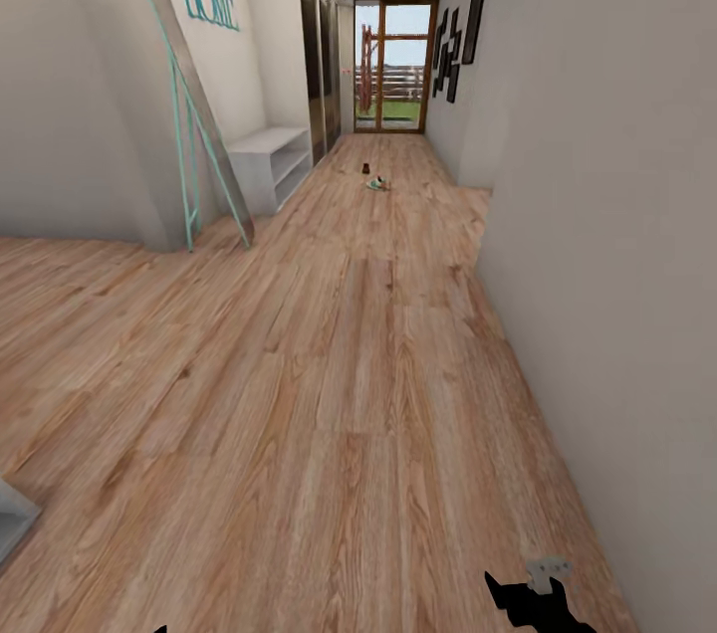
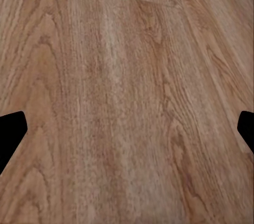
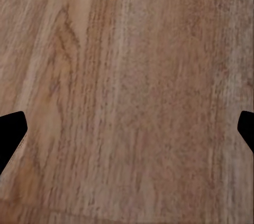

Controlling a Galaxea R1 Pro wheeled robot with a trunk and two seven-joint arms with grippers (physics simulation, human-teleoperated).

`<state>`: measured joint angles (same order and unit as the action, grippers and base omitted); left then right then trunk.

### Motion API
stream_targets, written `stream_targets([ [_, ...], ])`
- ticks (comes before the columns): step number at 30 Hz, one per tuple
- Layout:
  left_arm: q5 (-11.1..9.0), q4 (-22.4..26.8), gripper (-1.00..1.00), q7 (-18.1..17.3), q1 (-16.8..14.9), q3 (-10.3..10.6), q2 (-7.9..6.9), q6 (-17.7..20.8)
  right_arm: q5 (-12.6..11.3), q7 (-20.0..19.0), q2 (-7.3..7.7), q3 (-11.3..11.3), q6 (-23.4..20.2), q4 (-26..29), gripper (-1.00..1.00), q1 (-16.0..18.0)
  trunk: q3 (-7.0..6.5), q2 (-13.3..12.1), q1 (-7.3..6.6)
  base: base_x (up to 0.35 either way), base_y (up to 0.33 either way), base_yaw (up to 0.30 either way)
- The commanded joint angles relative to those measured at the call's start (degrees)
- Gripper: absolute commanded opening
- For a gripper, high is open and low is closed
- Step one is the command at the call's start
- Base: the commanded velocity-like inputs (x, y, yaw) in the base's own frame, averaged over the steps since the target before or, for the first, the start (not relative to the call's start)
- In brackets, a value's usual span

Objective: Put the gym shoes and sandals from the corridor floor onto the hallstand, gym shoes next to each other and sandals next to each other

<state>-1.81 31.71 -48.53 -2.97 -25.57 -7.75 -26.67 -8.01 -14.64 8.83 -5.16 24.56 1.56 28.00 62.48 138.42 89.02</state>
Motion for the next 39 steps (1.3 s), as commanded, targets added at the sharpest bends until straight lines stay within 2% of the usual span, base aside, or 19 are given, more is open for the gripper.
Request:
stream_targets([
  [1, -0.2, -0.1, 1.0, -0.4, -0.1, -0.2, 0.01, 0.0, -0.6, -0.3, 0.02, -0.5, 0.2, -0.1, 1.0, 0.0, 0.05, 0.0, 0.02, 0.337, 0.0, -0.001],
  [39, -0.1, -0.2, 1.0, -0.4, 0.0, -0.3, 0.07, 0.0, -0.7, 0.0, -0.13, -0.5, 0.1, -0.1, 1.0, 0.0, 0.05, 0.0, 0.02, 0.337, 0.06, 0.0],
])
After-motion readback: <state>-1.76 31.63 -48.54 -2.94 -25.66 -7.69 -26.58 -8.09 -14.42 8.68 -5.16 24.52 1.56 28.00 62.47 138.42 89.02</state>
